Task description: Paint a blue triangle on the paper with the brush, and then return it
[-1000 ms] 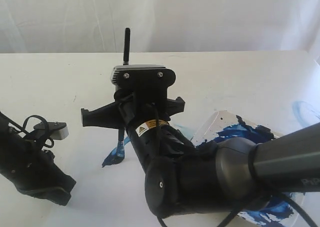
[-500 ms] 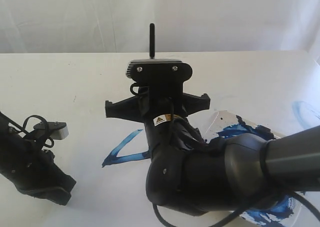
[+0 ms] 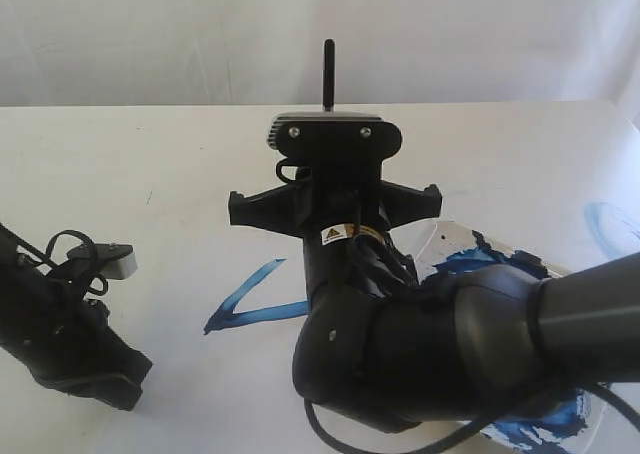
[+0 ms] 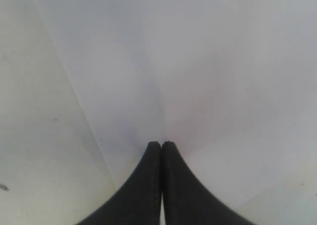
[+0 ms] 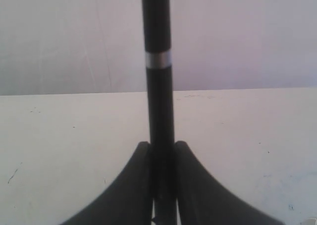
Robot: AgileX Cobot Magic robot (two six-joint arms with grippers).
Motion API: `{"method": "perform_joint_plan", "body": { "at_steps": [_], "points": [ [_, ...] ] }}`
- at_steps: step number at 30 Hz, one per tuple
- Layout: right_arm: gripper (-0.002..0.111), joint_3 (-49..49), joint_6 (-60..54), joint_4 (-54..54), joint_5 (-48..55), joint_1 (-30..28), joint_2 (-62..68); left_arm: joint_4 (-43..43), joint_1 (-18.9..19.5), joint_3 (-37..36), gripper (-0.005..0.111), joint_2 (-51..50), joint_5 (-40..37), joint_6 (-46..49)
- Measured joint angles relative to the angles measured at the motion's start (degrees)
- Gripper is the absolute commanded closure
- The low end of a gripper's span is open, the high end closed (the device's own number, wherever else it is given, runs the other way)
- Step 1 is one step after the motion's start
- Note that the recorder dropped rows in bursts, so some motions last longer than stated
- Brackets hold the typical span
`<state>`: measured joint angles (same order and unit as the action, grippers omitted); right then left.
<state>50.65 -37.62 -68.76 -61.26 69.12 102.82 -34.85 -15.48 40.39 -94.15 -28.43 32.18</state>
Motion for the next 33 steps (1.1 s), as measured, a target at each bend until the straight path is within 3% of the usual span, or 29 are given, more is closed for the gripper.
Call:
{"method": "perform_joint_plan", "body": {
  "at_steps": [10, 19, 33],
  "points": [
    [0.108, 0.0, 1.6, 0.3, -0.1, 0.2, -4.4, 0.0, 0.0, 0.0, 0.107, 0.0, 0.0, 0.0],
    [0.108, 0.1, 7.5, 9.0, -0.1, 0.2, -4.6, 0.0, 0.0, 0.0, 0.107, 0.0, 0.0, 0.0],
    [0.108, 5.2, 11.1, 11.2, -1.4, -2.4, 1.9, 0.0, 0.0, 0.0, 0.107, 0.0, -0.1, 0.0]
  ]
}}
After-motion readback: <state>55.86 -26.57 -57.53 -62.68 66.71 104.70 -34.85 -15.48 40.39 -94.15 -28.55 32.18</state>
